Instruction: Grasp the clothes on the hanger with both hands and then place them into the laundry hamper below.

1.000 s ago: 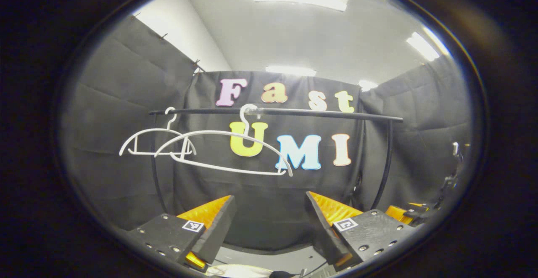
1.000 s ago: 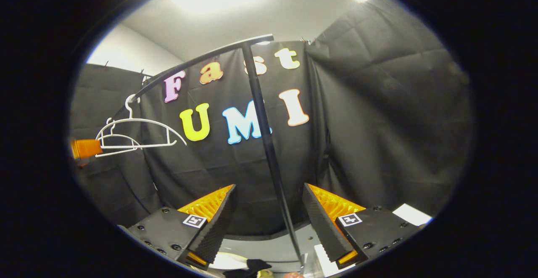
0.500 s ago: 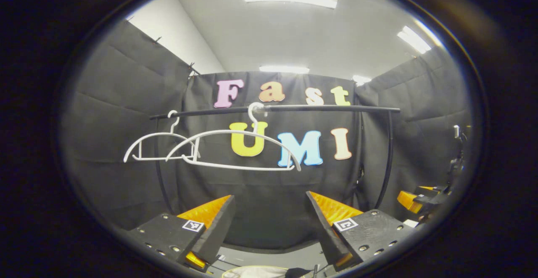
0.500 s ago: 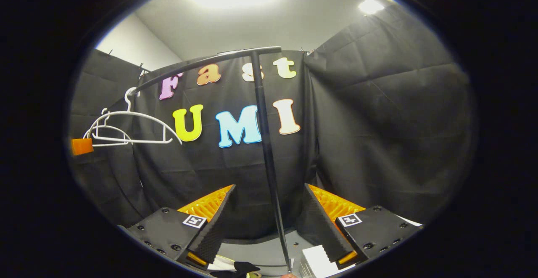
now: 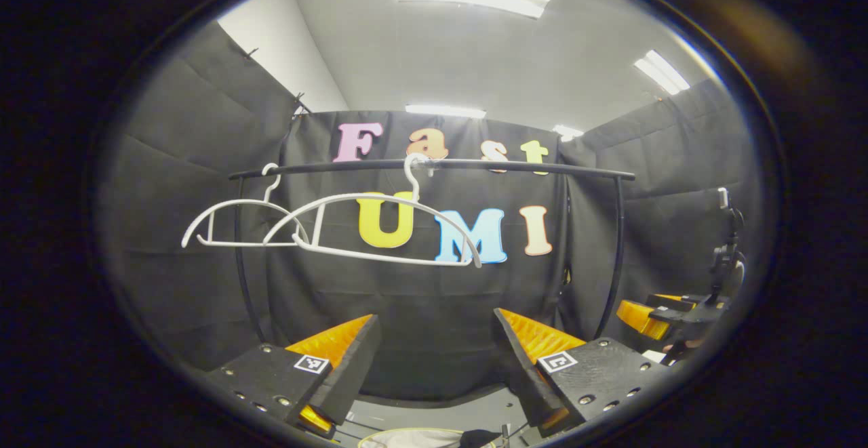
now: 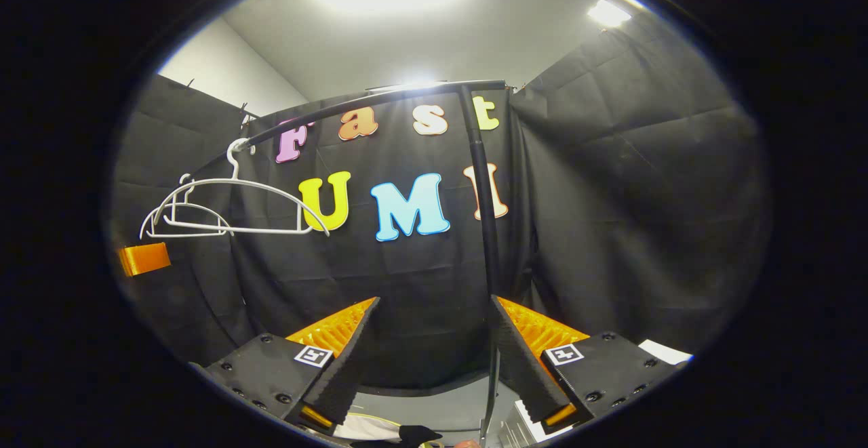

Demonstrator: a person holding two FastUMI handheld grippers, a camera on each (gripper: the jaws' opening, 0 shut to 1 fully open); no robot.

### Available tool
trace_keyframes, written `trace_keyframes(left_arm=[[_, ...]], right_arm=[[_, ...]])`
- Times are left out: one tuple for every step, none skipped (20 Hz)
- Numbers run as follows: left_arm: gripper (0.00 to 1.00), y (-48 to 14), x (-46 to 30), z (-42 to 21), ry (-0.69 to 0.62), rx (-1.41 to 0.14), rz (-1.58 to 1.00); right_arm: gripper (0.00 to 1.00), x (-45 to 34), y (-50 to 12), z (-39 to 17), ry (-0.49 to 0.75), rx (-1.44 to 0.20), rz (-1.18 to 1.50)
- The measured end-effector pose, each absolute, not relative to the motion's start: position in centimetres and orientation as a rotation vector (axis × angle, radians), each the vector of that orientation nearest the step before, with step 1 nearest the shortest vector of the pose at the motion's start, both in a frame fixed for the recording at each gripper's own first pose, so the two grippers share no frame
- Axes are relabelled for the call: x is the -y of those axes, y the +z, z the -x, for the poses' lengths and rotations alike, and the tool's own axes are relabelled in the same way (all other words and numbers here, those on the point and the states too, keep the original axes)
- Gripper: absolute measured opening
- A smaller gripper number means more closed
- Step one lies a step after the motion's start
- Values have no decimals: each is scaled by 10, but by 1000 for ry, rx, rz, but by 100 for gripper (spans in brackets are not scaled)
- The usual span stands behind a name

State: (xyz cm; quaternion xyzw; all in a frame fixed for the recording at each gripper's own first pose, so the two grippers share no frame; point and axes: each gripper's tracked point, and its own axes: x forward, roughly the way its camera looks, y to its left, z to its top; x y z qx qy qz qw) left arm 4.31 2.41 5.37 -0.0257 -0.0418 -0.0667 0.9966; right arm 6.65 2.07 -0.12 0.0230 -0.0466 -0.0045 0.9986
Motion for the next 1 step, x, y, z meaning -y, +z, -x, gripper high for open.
trace_keyframes(left_arm=[[95,51,-27,-45,-122,80,51]], right_arm=[[92,-20,-6,-65,-5,83,-43]])
